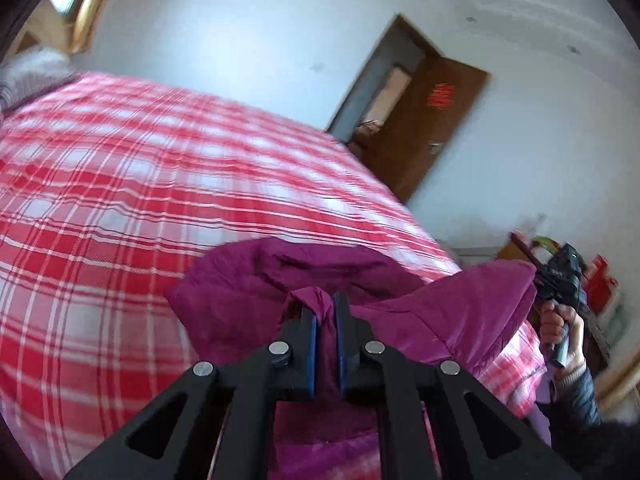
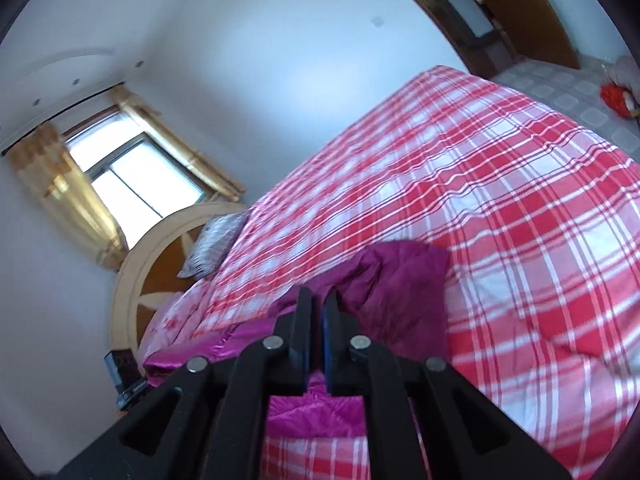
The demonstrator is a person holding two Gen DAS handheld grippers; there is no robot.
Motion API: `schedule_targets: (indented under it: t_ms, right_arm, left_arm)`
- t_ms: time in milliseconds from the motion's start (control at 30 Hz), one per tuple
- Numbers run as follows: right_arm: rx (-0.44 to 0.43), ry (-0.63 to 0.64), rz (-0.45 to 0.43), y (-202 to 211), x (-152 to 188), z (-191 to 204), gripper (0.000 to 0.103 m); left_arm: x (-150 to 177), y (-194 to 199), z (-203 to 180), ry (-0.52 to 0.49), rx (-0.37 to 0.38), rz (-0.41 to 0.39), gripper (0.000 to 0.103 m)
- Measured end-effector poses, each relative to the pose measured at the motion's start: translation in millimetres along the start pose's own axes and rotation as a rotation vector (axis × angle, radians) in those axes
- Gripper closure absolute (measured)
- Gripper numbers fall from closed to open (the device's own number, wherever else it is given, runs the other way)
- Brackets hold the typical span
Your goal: Fold large clothes
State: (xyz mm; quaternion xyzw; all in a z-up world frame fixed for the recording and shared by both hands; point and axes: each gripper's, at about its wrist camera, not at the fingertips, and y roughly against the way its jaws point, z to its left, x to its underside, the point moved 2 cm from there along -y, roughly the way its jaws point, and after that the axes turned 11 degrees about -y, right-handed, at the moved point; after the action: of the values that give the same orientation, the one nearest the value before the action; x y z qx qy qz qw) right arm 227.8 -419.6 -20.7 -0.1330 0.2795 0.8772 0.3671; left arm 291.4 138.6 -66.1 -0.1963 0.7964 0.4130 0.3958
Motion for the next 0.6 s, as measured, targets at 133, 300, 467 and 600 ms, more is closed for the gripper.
schedule_targets:
  t_ms: [133,300,467,600]
  right_arm:
    - [0.102,-0.045,0.015,-68,-34,-32,0.096]
    - [0.181,-0.125,0.058,-116,-42,-76,0.096]
    - [0.232,-0.153,0.067,-133,-42,-100,0.096]
    - [0.277,-0.107,0.069,-151,-44,-98,0.095]
  left_arm:
    - [0,-43,33,0.035,-0.090,0.108,0.091]
    - [13,-37,69,0.118,-0.125,0.111,0.080]
    - [4,7,79,0.115,-0.314,-0.030,0.038]
    - [-2,-14,-1,-0.113,-0.311,-0.032,0.038]
